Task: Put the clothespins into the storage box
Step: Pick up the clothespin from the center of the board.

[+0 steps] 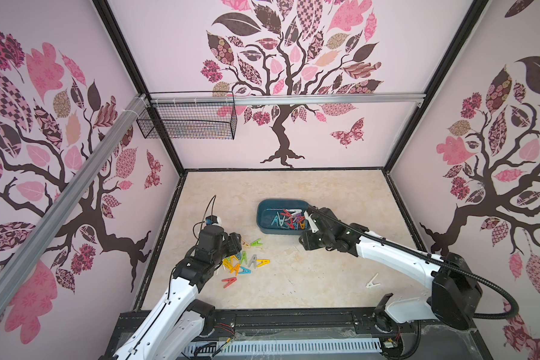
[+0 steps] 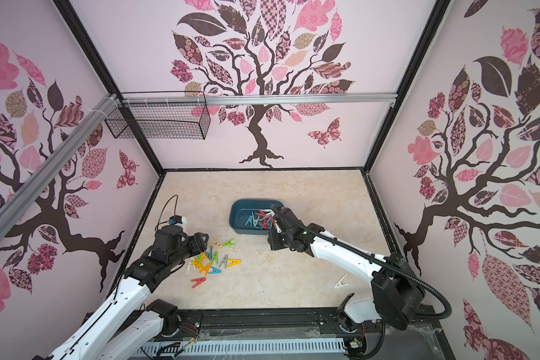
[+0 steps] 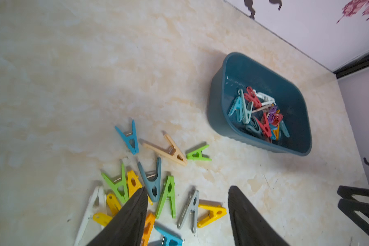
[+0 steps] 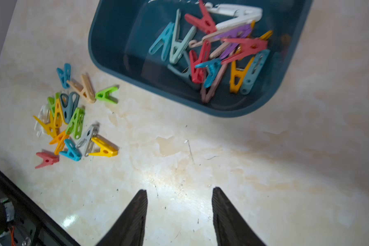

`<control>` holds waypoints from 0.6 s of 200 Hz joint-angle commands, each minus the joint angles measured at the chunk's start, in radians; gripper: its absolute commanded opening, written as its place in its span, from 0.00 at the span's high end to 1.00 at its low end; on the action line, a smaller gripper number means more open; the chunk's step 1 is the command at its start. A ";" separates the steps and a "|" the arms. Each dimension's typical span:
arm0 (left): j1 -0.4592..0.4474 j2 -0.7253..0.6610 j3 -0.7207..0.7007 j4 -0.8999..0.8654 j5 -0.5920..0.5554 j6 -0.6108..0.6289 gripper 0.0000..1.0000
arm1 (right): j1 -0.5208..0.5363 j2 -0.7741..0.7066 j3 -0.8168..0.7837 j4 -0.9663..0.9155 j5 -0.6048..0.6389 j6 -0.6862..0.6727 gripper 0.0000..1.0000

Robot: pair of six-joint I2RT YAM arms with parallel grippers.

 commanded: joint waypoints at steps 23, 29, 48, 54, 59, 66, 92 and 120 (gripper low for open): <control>-0.200 -0.054 -0.029 -0.182 -0.132 -0.122 0.38 | 0.141 0.035 -0.028 0.037 0.017 0.019 0.46; -0.219 -0.051 -0.038 -0.198 -0.140 -0.145 0.38 | 0.148 0.044 -0.027 0.039 0.015 0.021 0.46; -0.307 -0.047 -0.070 -0.203 -0.205 -0.191 0.40 | 0.155 0.064 -0.028 0.055 0.013 0.019 0.46; -0.325 -0.040 -0.078 -0.207 -0.214 -0.204 0.40 | 0.156 0.070 -0.024 0.057 0.014 0.015 0.46; -0.335 -0.031 -0.082 -0.212 -0.214 -0.214 0.41 | 0.156 0.074 -0.021 0.055 0.015 0.009 0.46; -0.344 -0.016 -0.088 -0.222 -0.207 -0.233 0.41 | 0.157 0.083 -0.013 0.052 0.018 0.003 0.46; -0.367 0.031 -0.103 -0.223 -0.195 -0.258 0.44 | 0.156 0.112 -0.002 0.055 0.018 -0.009 0.46; -0.361 0.073 -0.119 -0.174 -0.215 -0.259 0.48 | 0.157 0.134 -0.002 0.078 -0.001 0.010 0.46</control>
